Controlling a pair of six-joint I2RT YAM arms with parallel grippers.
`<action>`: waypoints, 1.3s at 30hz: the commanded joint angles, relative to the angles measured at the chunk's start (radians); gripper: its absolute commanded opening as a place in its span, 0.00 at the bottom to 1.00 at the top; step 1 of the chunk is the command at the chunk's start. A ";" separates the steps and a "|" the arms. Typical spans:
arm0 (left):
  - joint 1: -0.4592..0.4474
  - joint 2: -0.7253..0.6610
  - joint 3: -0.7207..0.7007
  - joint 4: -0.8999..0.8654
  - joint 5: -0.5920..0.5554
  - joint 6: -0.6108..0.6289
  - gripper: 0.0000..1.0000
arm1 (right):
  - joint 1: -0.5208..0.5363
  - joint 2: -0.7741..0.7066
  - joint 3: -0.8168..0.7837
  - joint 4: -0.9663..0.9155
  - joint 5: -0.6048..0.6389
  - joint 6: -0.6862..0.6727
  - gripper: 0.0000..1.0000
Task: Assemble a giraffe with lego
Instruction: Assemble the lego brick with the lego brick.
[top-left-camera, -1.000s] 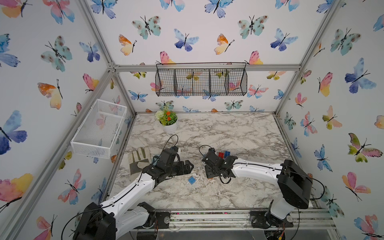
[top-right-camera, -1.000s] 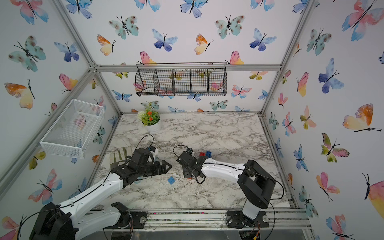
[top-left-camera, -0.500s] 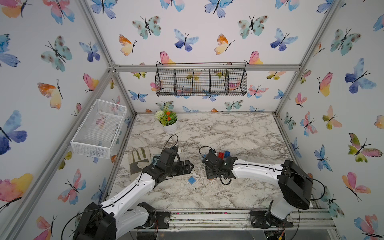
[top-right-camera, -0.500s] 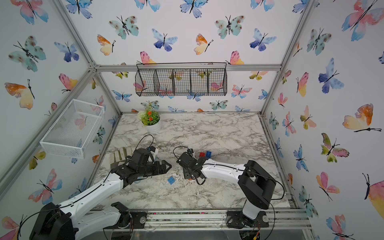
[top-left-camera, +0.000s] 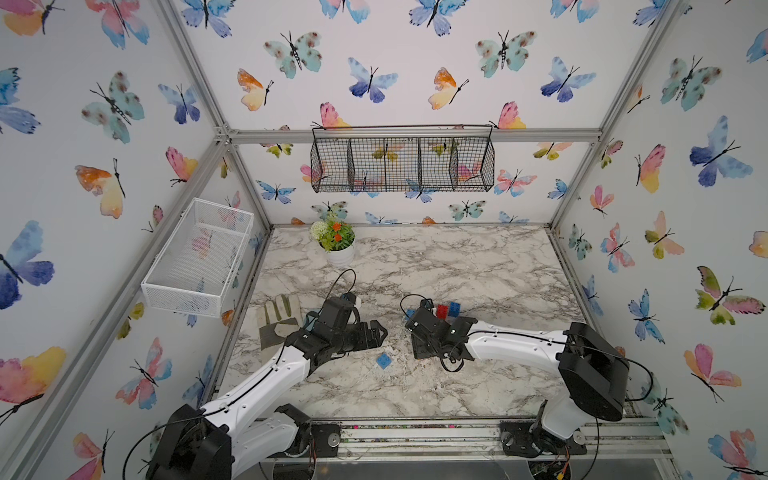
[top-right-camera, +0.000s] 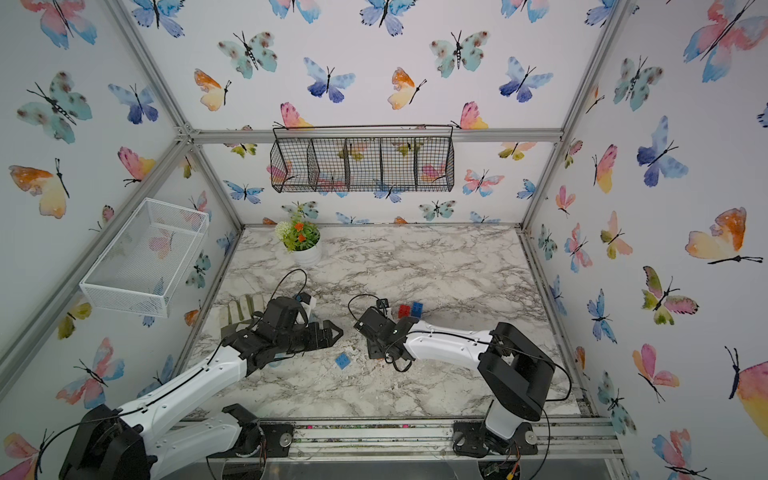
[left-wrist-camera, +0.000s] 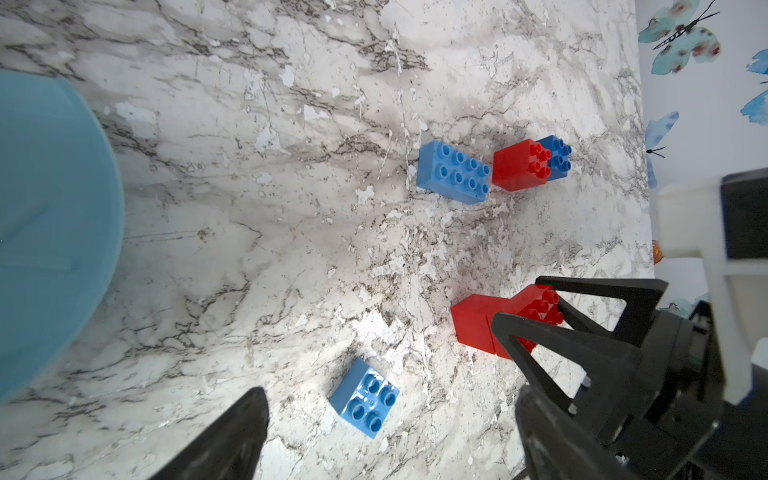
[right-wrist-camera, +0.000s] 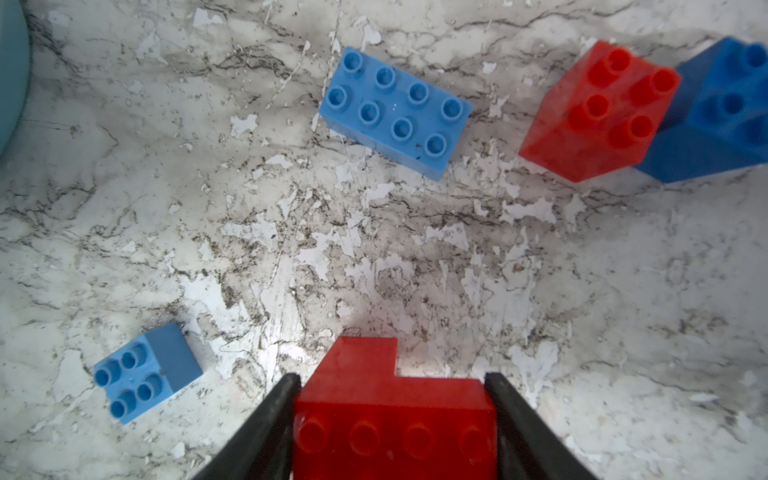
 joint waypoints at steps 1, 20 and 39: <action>0.003 0.008 0.001 -0.002 -0.012 0.001 0.92 | 0.008 0.057 -0.014 -0.112 0.006 0.001 0.53; 0.002 0.025 0.004 -0.019 -0.014 0.010 0.92 | 0.020 0.047 -0.080 -0.068 -0.042 0.019 0.53; -0.096 0.148 0.075 0.048 -0.014 -0.046 0.89 | -0.062 -0.078 0.015 -0.153 0.095 -0.048 0.54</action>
